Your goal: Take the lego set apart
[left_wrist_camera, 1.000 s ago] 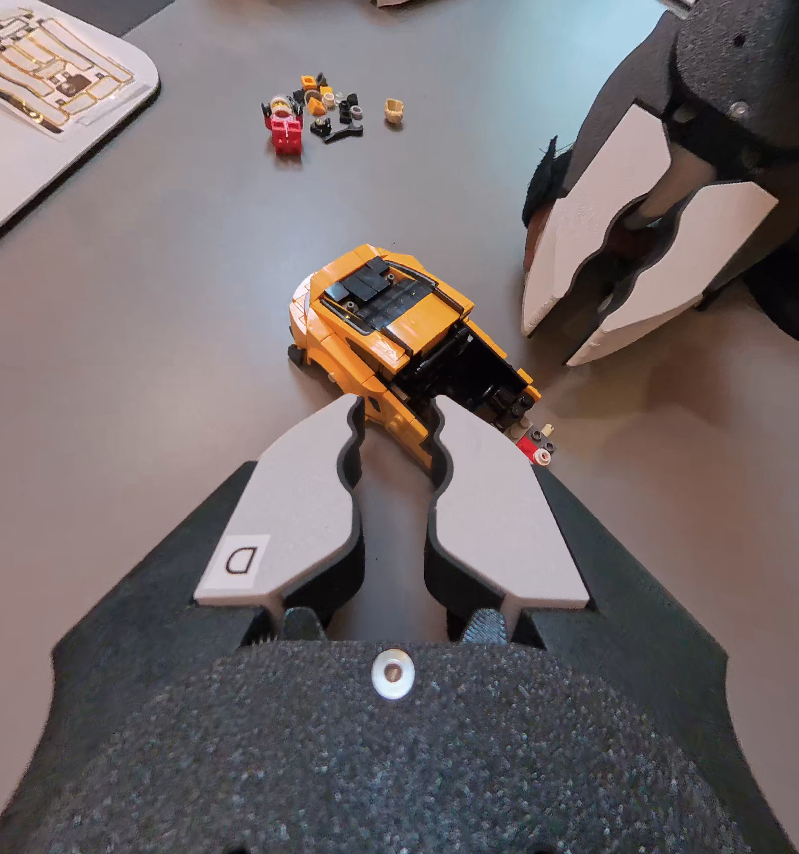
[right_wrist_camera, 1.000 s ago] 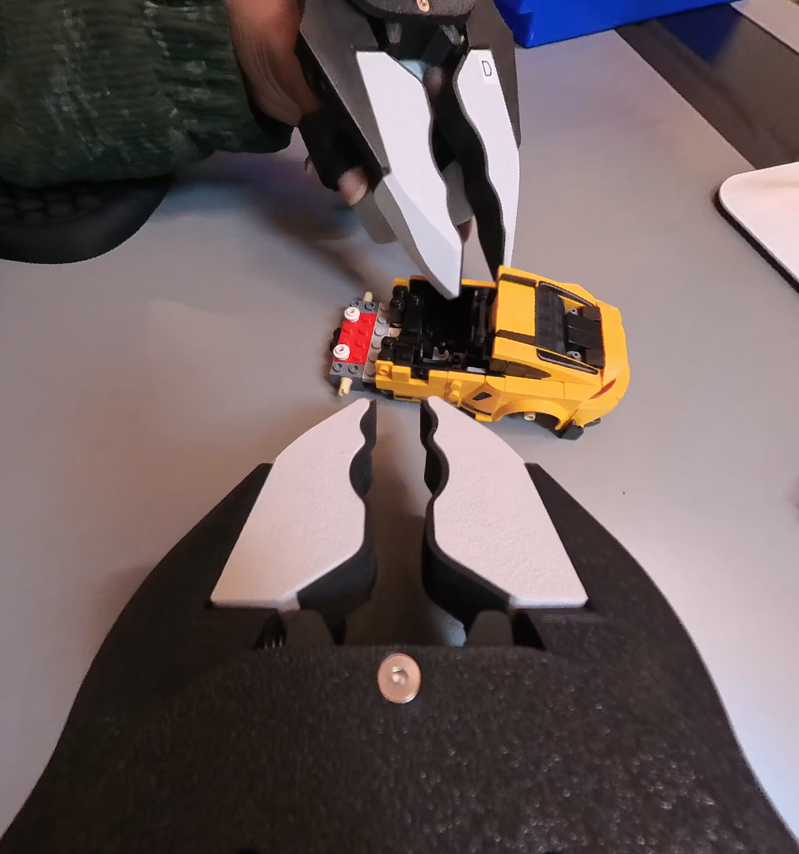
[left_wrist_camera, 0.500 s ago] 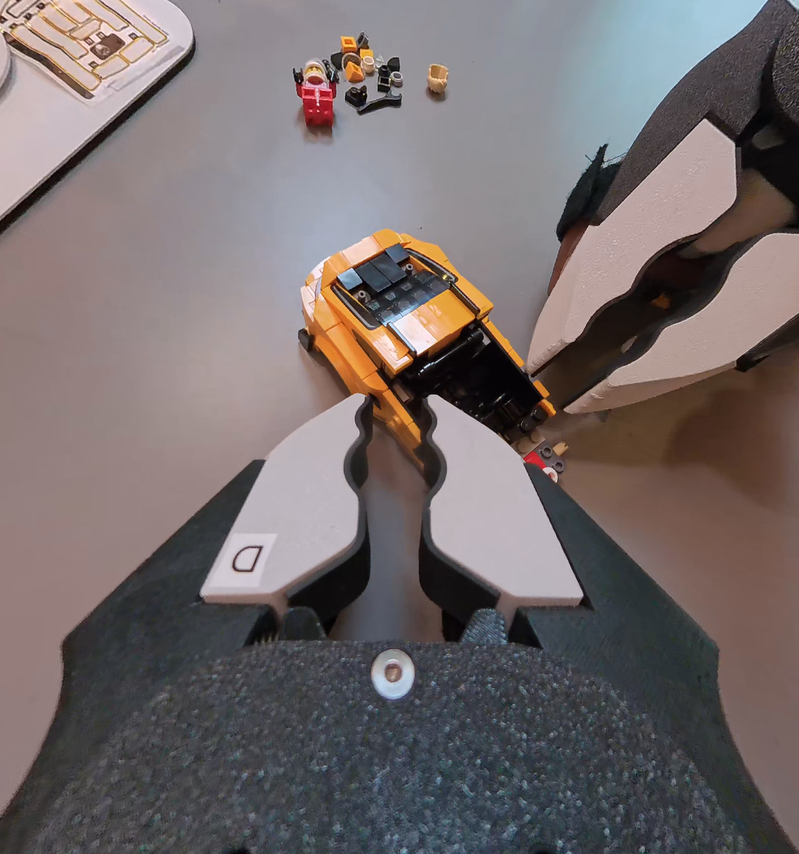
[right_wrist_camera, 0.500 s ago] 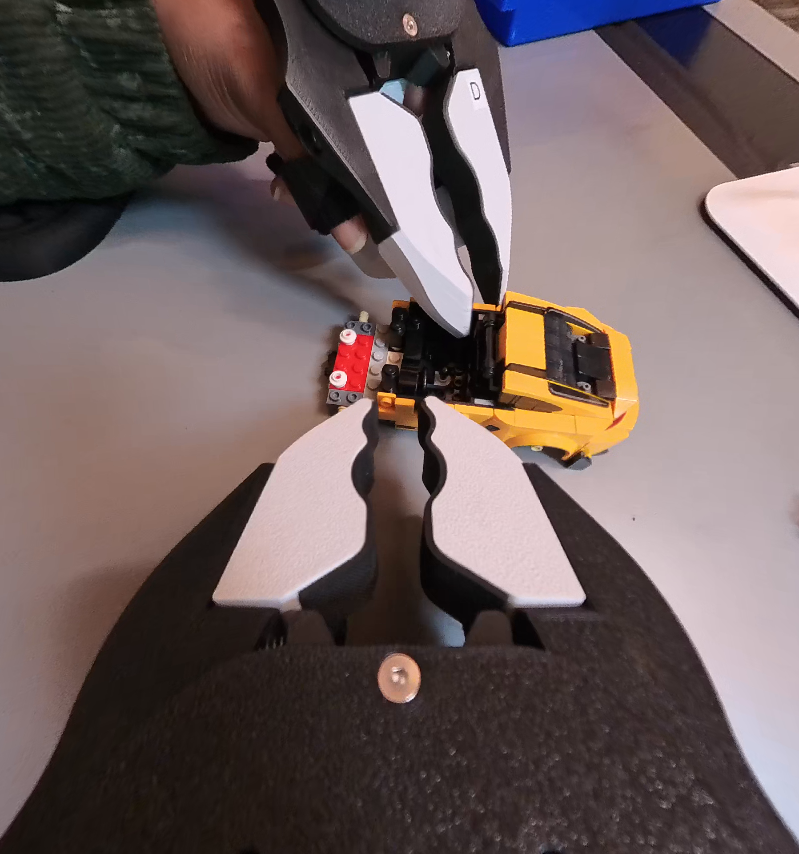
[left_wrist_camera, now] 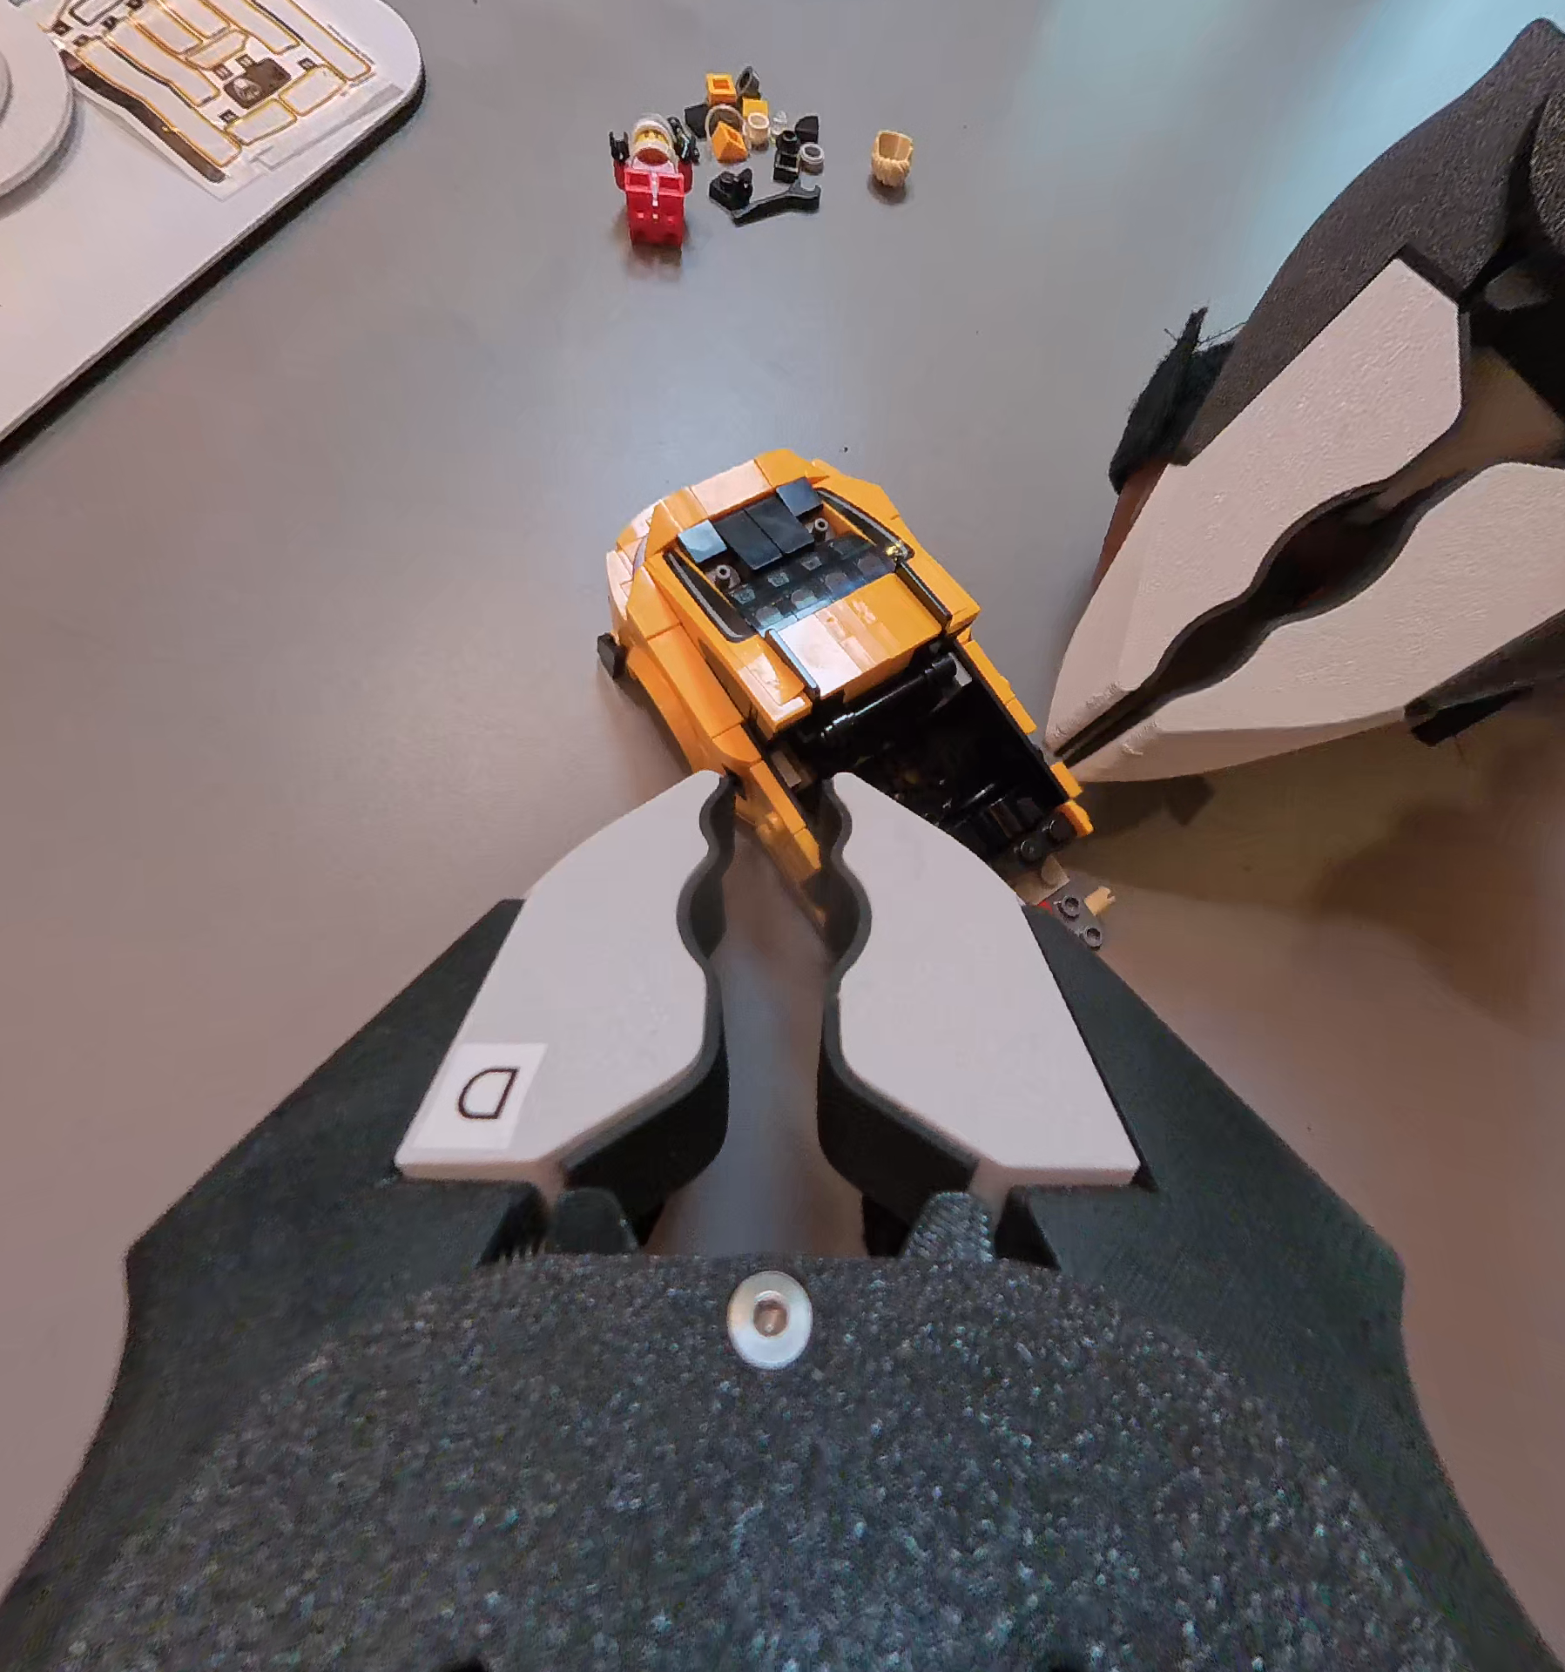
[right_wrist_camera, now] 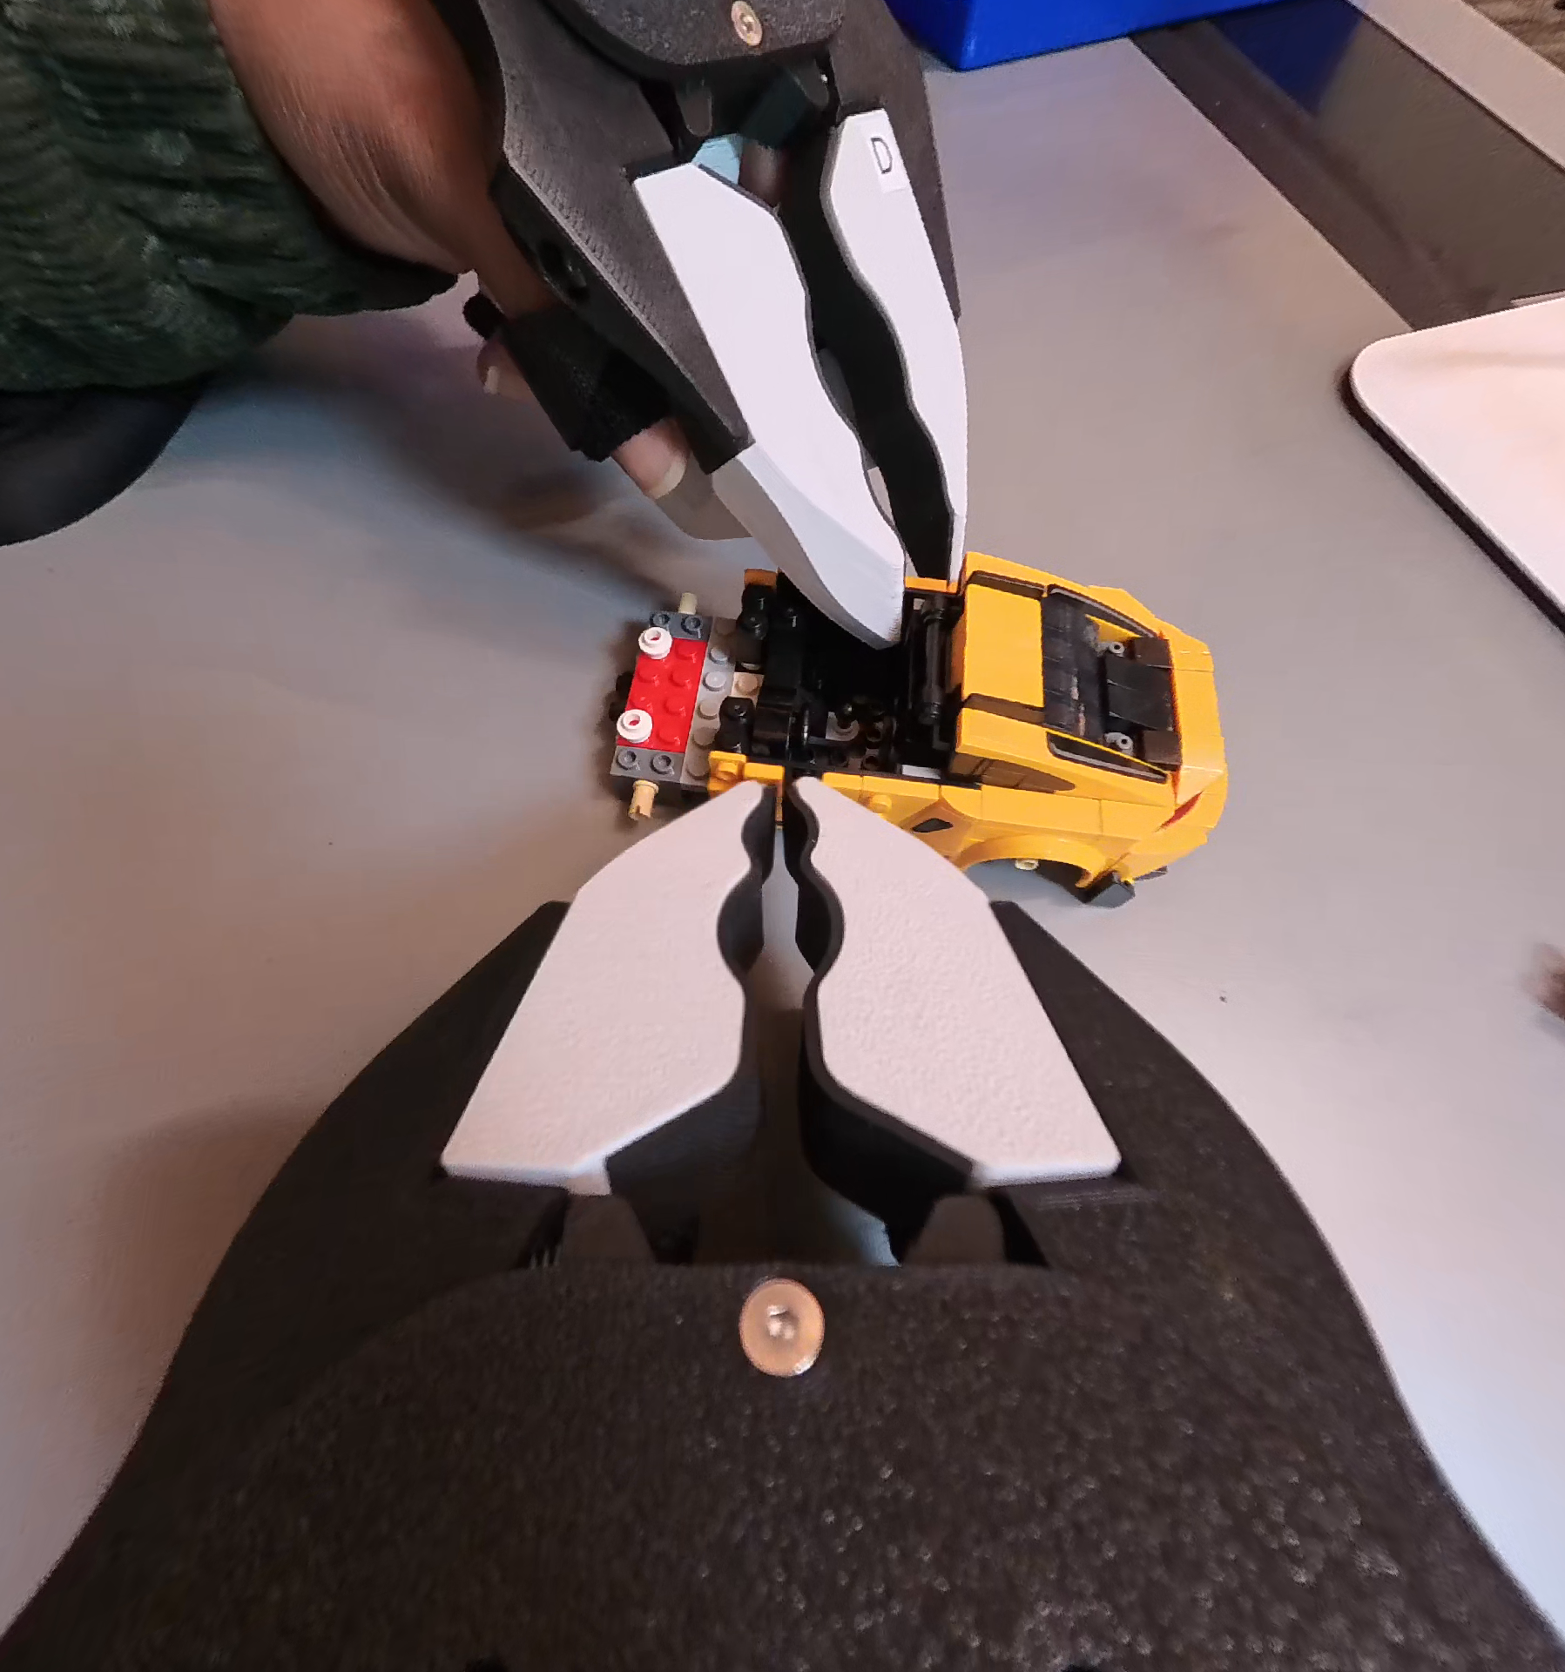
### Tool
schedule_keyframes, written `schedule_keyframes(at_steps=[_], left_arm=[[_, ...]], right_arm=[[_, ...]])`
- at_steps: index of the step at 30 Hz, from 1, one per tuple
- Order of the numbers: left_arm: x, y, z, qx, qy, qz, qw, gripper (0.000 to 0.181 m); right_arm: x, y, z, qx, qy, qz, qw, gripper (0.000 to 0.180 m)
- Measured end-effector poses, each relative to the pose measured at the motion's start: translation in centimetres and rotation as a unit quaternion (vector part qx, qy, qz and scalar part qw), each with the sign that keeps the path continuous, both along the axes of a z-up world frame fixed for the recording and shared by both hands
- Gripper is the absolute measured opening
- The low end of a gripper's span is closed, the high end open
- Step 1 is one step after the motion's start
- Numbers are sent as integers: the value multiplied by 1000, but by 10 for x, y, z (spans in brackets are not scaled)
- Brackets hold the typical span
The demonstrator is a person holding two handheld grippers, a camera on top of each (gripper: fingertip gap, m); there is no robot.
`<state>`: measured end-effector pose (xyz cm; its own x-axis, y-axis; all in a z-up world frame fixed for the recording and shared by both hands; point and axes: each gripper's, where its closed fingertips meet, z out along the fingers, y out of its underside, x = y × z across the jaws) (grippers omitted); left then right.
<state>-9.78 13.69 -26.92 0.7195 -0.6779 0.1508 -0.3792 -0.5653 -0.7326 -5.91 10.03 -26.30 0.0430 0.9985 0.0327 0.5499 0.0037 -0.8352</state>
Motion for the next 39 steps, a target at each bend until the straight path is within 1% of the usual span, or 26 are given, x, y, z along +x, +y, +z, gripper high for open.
schedule_keyframes(at_steps=[6,13,22,25,31,39], left_arm=[[1,-4,2,1,4,-9,1000,22],[2,-7,-4,-11,16,-9,1000,18],[2,-7,-5,-20,15,11,1000,17],[1,-6,-5,-23,21,25,999,16],[1,-4,-6,-19,42,56,997,13],[-1,-4,-6,-15,55,73,996,12]], right_arm=[[4,3,7,-7,15,-9,1000,9],[4,2,6,6,4,-10,1000,12],[1,-3,2,13,-7,-1,1000,11],[0,-2,0,19,-16,-9,1000,9],[-3,-4,3,-2,-12,-20,1000,9],[-5,-6,2,-6,-36,-43,998,7]])
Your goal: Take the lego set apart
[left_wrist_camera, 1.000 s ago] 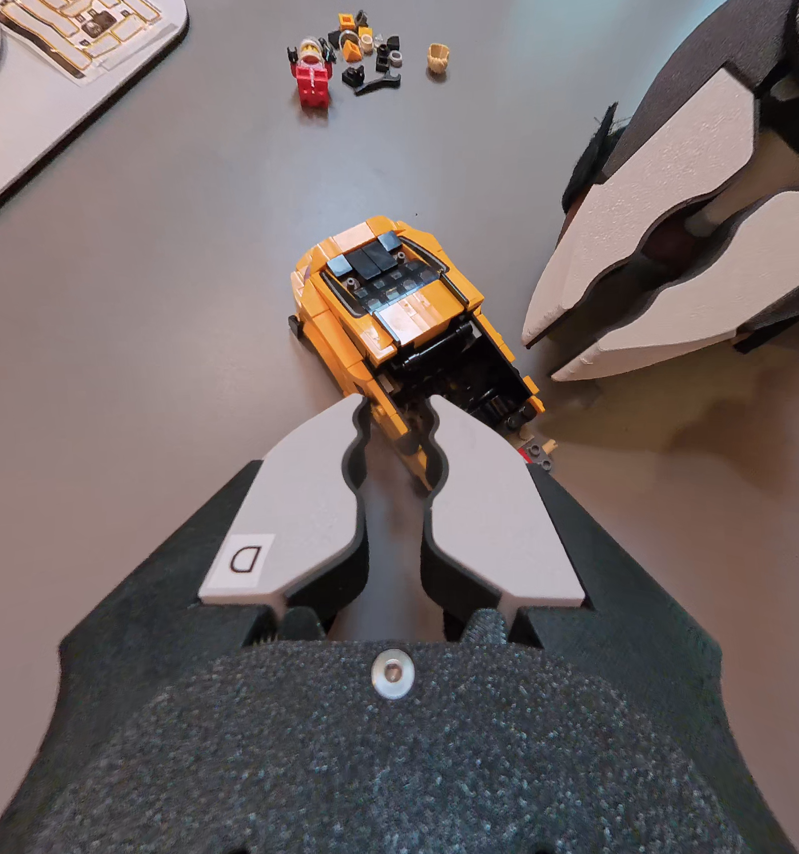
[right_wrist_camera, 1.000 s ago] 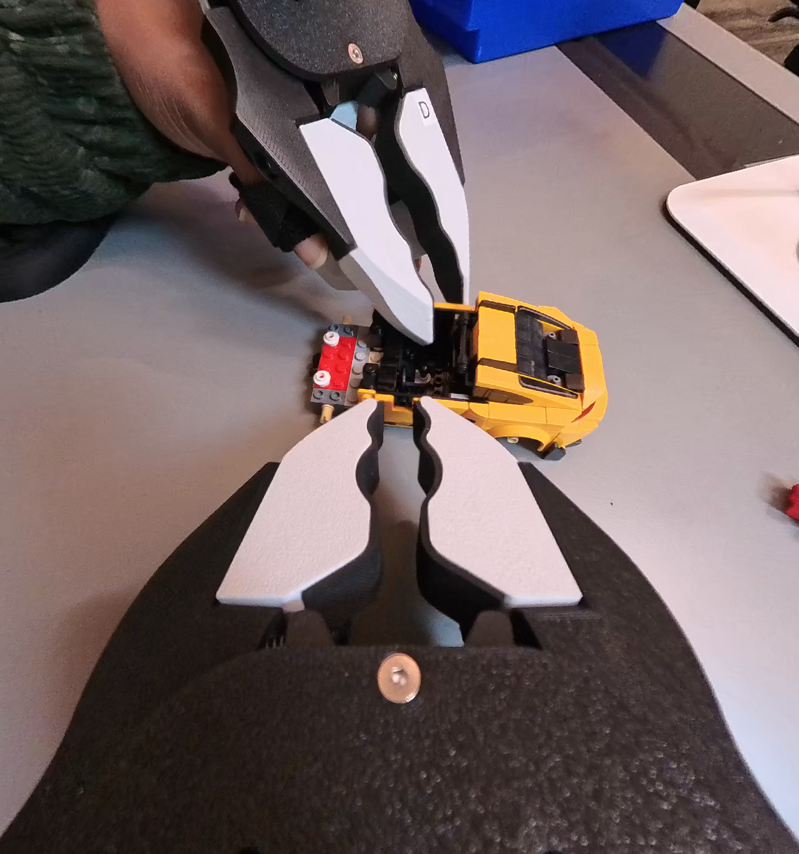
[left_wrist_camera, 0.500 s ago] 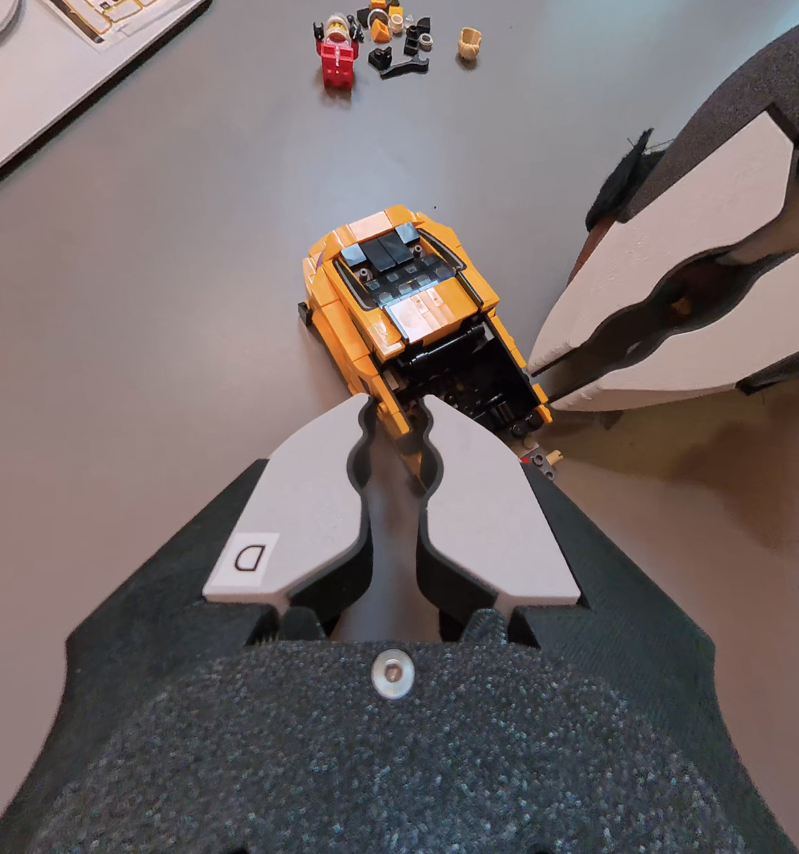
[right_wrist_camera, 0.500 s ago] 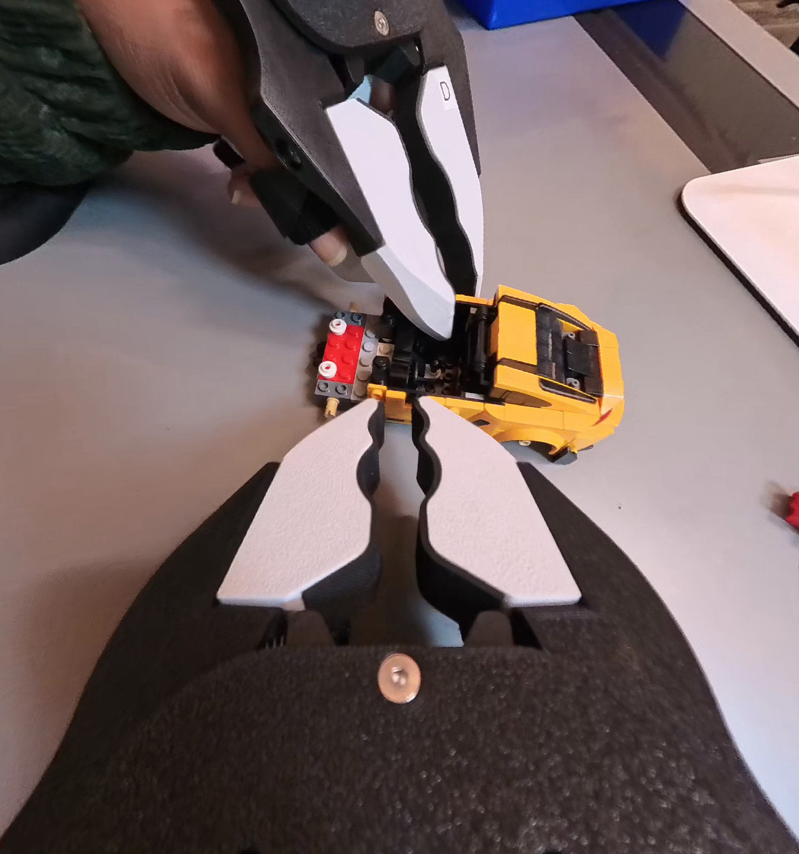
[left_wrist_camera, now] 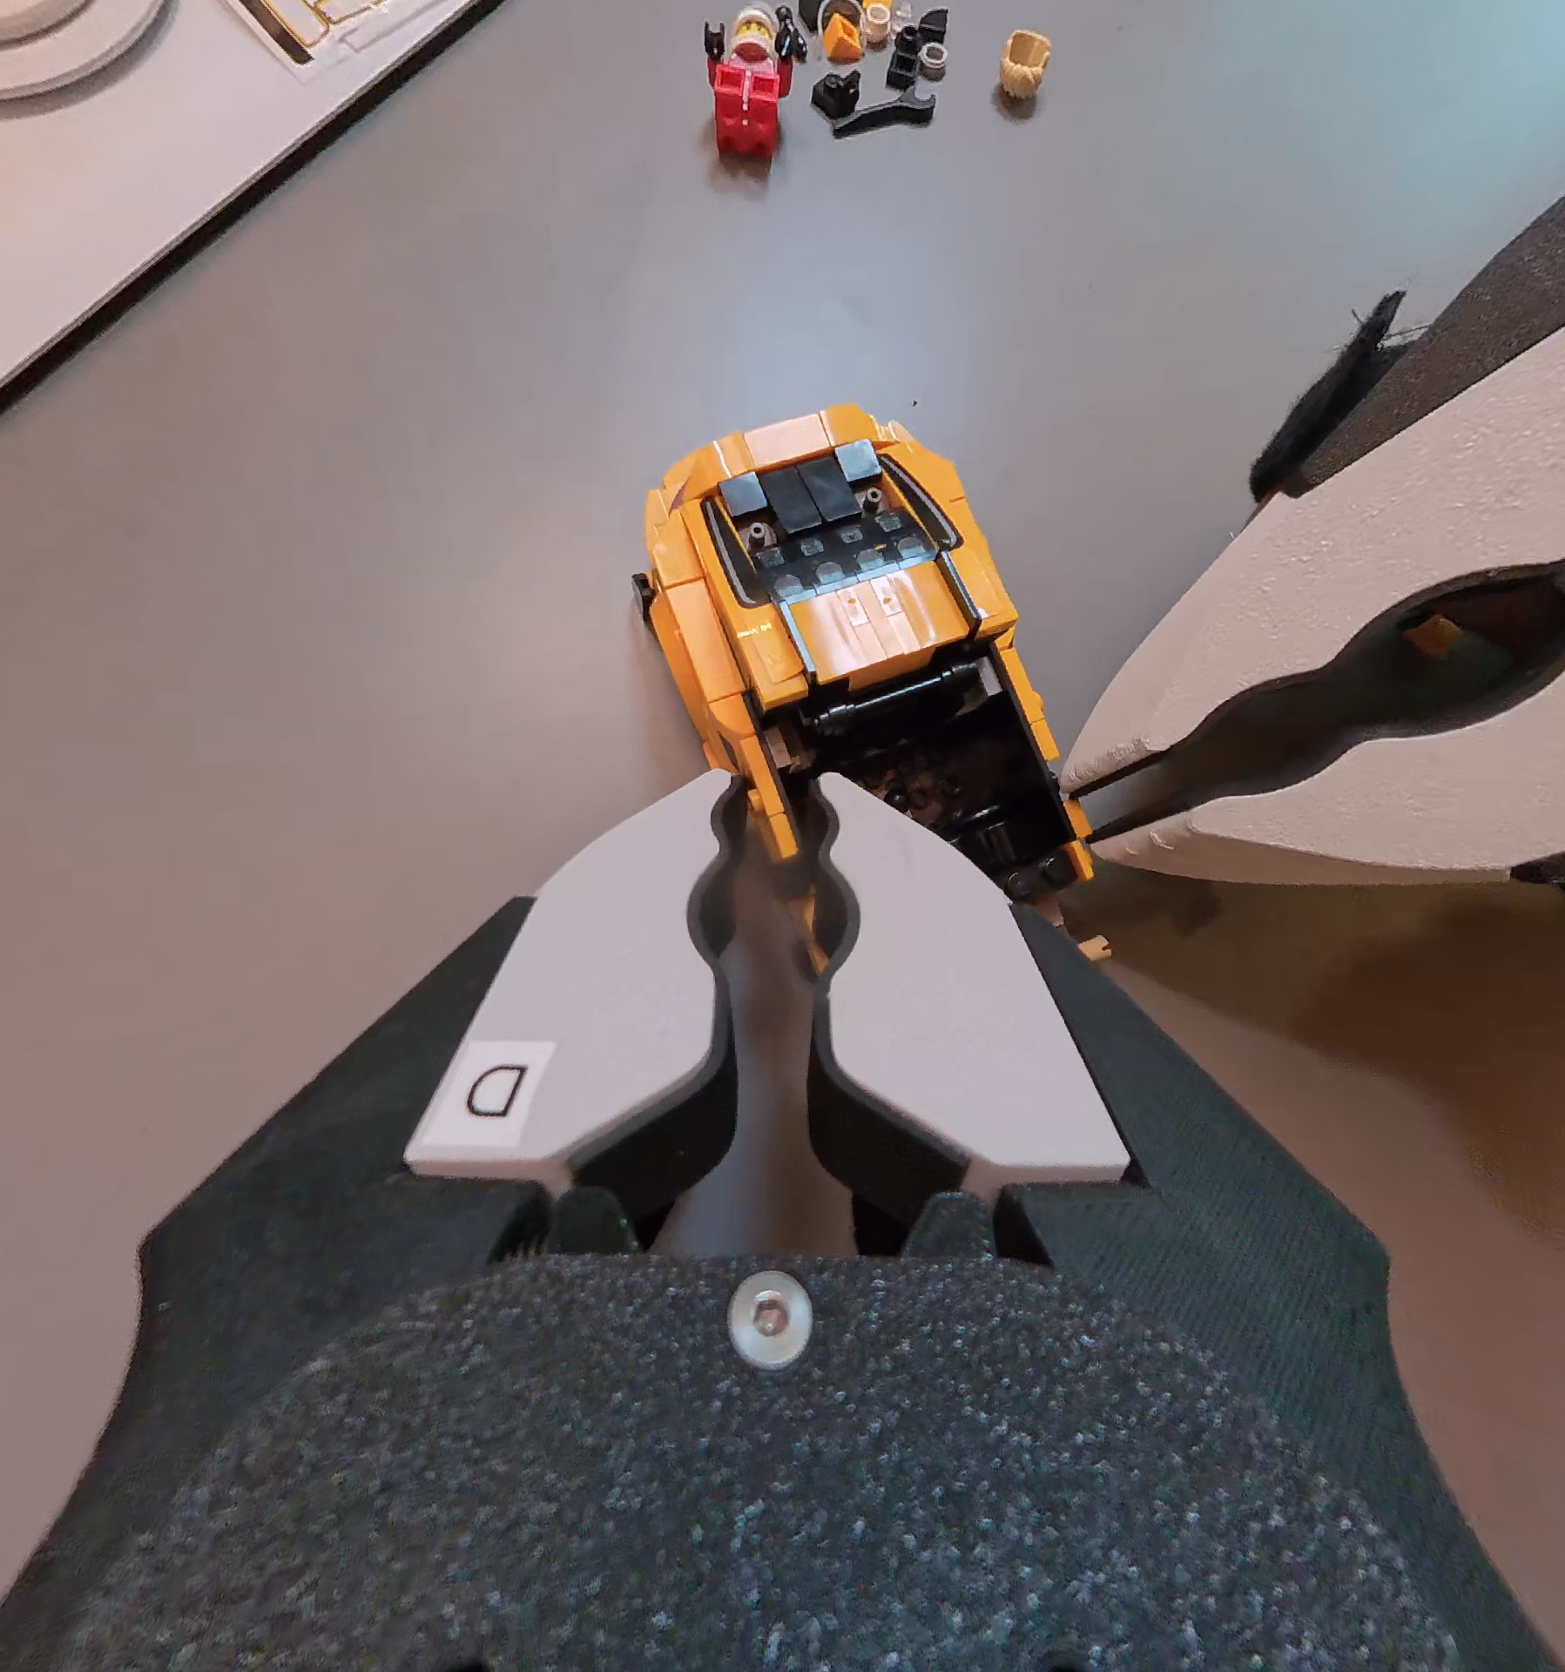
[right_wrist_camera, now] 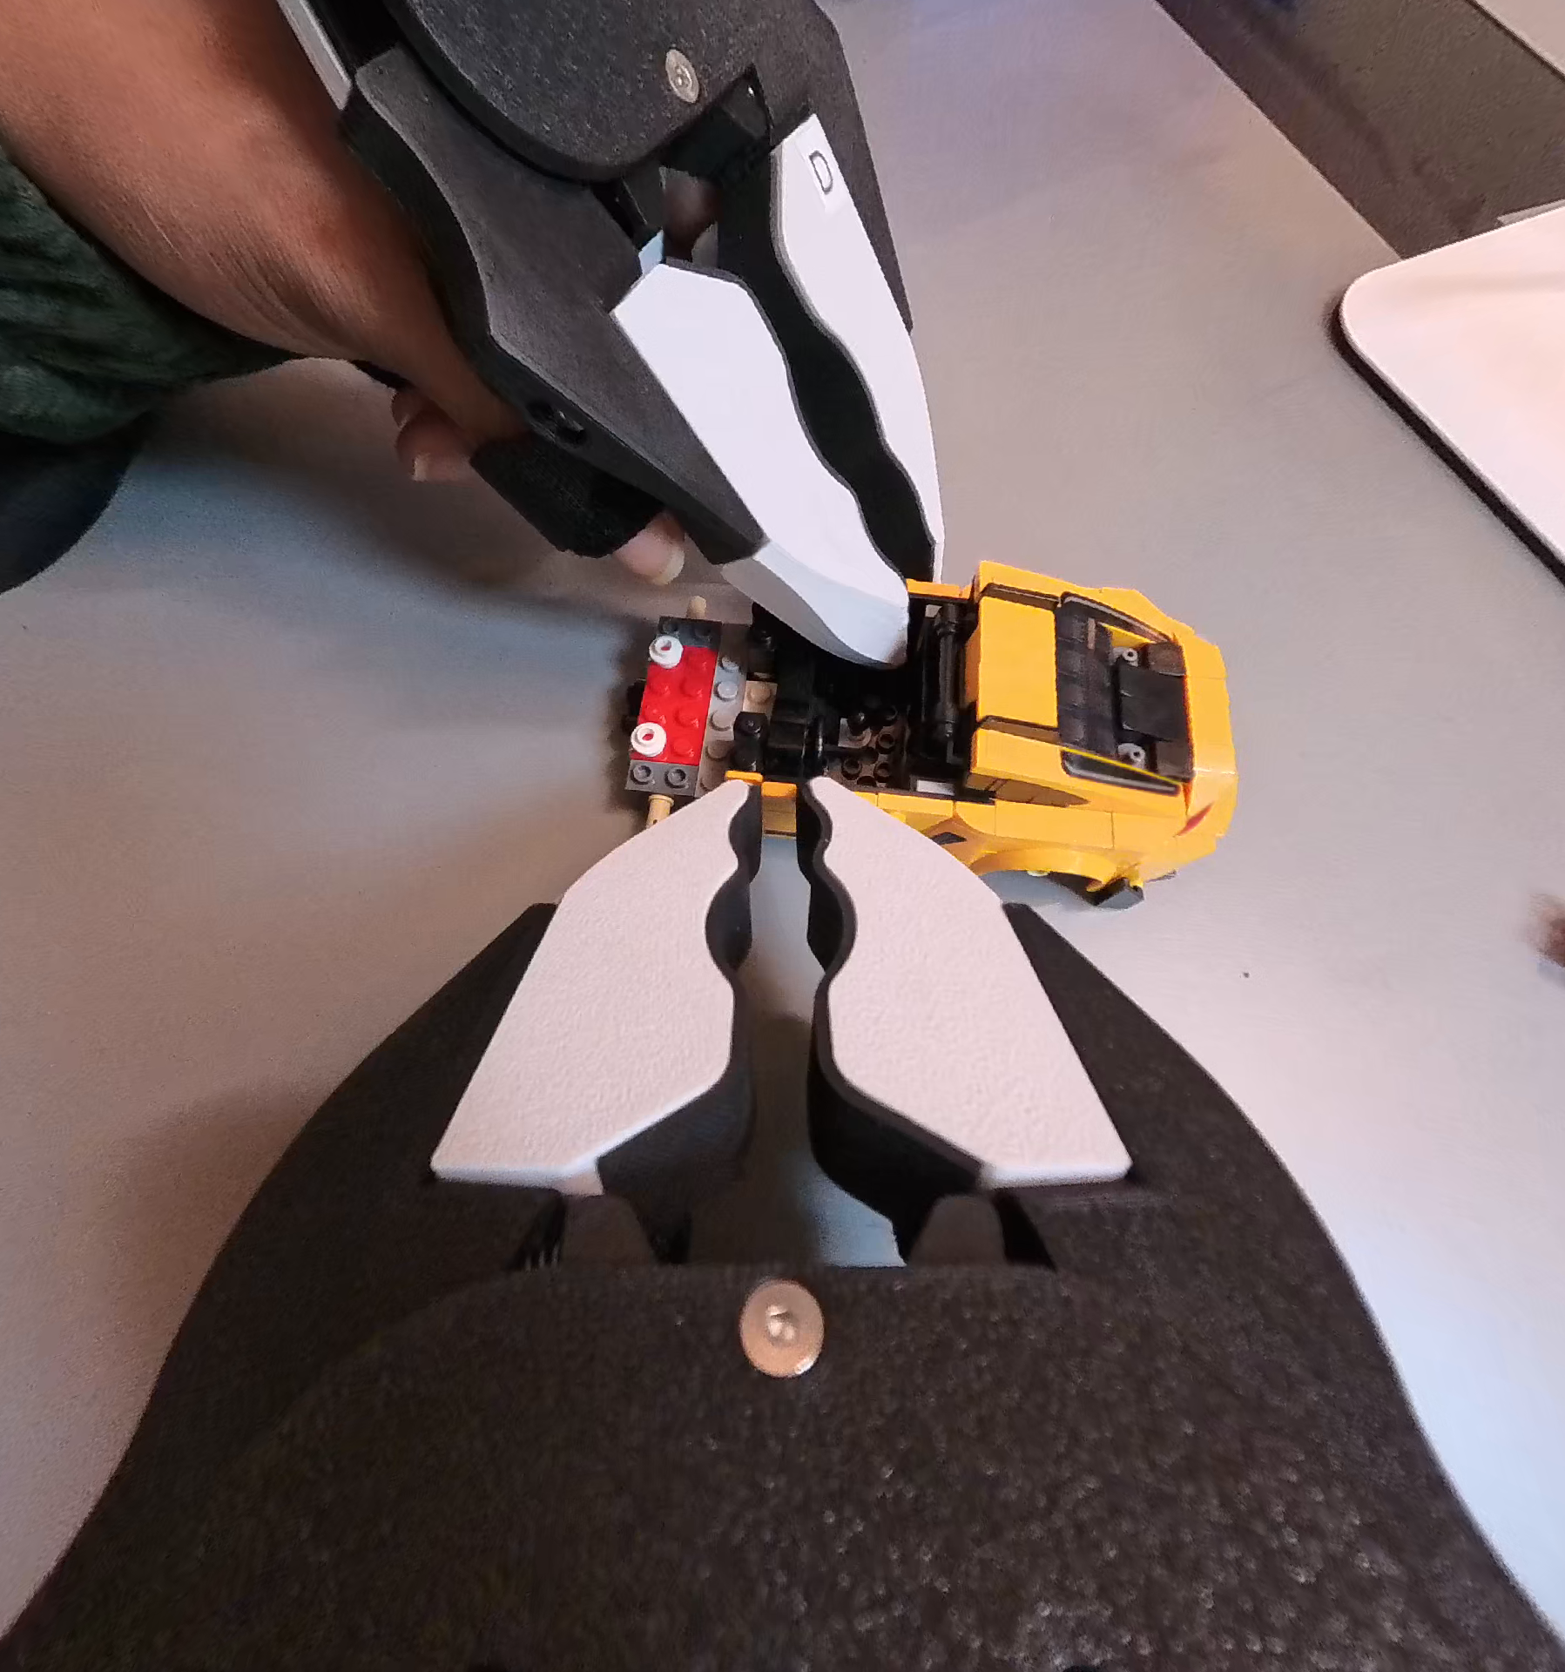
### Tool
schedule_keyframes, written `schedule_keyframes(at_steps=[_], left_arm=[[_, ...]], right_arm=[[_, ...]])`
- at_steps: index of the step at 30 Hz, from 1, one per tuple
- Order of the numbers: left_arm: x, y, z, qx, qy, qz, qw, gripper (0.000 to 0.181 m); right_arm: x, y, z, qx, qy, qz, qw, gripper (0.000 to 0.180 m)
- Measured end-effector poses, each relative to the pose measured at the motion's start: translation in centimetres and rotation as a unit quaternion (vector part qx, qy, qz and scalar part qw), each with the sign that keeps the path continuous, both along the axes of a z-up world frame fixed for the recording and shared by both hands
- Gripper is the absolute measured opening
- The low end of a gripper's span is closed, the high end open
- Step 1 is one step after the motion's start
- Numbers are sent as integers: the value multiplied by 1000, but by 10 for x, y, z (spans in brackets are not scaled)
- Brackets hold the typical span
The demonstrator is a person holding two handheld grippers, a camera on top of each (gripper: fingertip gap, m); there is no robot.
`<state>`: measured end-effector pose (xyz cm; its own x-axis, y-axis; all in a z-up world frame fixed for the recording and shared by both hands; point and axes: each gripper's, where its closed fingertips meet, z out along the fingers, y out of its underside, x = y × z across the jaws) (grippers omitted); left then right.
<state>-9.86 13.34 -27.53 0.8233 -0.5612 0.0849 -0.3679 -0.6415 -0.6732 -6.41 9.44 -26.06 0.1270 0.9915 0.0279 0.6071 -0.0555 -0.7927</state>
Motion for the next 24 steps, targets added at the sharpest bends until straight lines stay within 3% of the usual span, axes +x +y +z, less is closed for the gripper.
schedule_keyframes(at_steps=[6,10,14,24], left_arm=[[-2,-4,9,17,5,-45,999,21],[9,-17,29,89,45,-152,983,19],[21,-31,16,103,99,-233,962,22],[26,-32,6,88,83,-249,961,24]], right_arm=[[-1,0,0,-3,3,-4,1000,5],[-1,0,0,-1,7,3,1000,5],[-1,-2,1,-10,14,14,1000,0],[2,3,-1,-10,5,15,1000,8]])
